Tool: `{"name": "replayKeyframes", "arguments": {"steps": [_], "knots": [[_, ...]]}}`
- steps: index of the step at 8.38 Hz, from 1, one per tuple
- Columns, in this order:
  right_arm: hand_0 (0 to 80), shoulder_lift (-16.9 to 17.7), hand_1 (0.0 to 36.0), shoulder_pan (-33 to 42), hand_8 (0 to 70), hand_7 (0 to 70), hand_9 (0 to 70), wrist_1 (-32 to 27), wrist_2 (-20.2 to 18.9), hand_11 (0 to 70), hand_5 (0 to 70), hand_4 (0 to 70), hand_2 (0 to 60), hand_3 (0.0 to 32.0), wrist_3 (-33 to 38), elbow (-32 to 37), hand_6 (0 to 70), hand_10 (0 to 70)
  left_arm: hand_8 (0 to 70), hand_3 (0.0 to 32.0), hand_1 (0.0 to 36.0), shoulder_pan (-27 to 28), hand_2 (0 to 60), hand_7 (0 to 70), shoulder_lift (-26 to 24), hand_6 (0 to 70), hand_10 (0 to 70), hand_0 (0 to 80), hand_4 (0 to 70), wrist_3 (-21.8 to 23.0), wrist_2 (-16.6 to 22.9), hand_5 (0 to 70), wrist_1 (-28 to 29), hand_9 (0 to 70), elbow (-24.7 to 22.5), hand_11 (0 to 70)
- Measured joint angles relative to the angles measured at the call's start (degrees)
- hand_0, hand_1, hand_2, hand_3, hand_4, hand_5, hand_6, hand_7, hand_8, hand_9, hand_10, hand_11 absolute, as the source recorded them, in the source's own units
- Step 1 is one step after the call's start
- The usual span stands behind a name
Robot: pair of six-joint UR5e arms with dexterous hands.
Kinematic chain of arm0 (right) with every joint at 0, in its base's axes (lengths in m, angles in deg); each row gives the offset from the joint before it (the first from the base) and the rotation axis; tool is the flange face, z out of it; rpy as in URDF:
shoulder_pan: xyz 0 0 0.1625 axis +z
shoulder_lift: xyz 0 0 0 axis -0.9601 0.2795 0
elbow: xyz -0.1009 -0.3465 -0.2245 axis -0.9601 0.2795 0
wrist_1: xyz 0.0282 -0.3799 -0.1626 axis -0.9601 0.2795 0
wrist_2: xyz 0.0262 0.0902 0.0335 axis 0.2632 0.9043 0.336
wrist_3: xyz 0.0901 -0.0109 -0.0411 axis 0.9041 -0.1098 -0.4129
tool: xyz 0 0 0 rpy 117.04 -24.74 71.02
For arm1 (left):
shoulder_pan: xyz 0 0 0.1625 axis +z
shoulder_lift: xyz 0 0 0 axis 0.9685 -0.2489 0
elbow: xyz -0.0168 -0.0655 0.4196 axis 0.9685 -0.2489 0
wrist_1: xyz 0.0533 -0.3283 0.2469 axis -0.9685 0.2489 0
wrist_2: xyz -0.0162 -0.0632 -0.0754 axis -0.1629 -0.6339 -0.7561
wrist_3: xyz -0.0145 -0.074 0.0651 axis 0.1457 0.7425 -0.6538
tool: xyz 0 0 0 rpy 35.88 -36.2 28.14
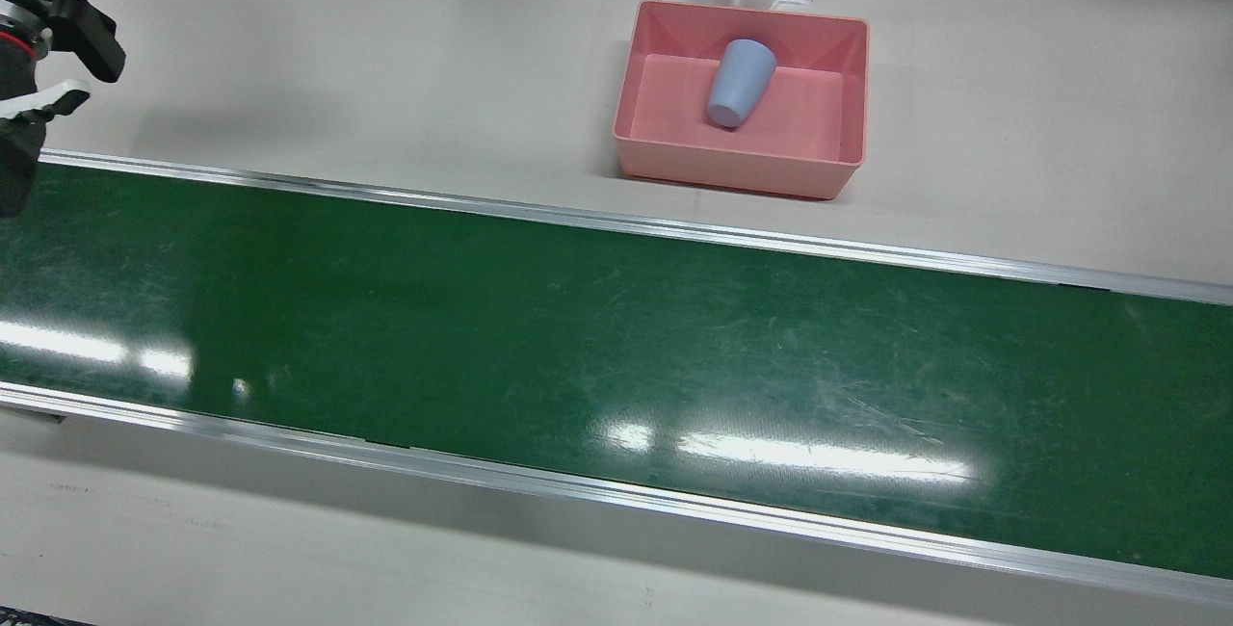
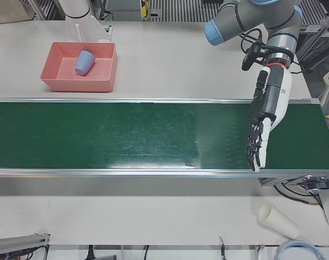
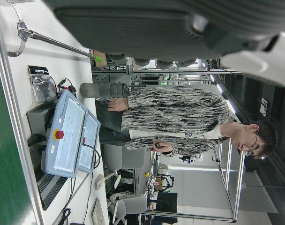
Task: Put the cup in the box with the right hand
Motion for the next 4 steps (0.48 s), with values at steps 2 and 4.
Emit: {"name": "replayKeyframes", "arguments": {"steps": [2,4], "knots": [[45.9,3.0,9.1,8.74,0.1,6.7,0.9,-7.18,-4.77,5.2,3.5,0.0,0.0,0.0,1.91,7.2,3.1,2.7,0.0,0.0,0.0,-0.02,0.0,0.0,0.0,0.0,0.0,0.0,0.0,0.0,0.0,0.0,0.0,0.0,-0.02,0.0],[46.1,5.42,8.8,12.03,1.0,6.7,0.9,-12.57,-6.3,4.7,3.7,0.0,0.0,0.0,2.94,12.37,3.2,2.4,0.0,0.0,0.0,-0.03,0.0,0.0,0.0,0.0,0.0,0.0,0.0,0.0,0.0,0.0,0.0,0.0,-0.05,0.0]]}}
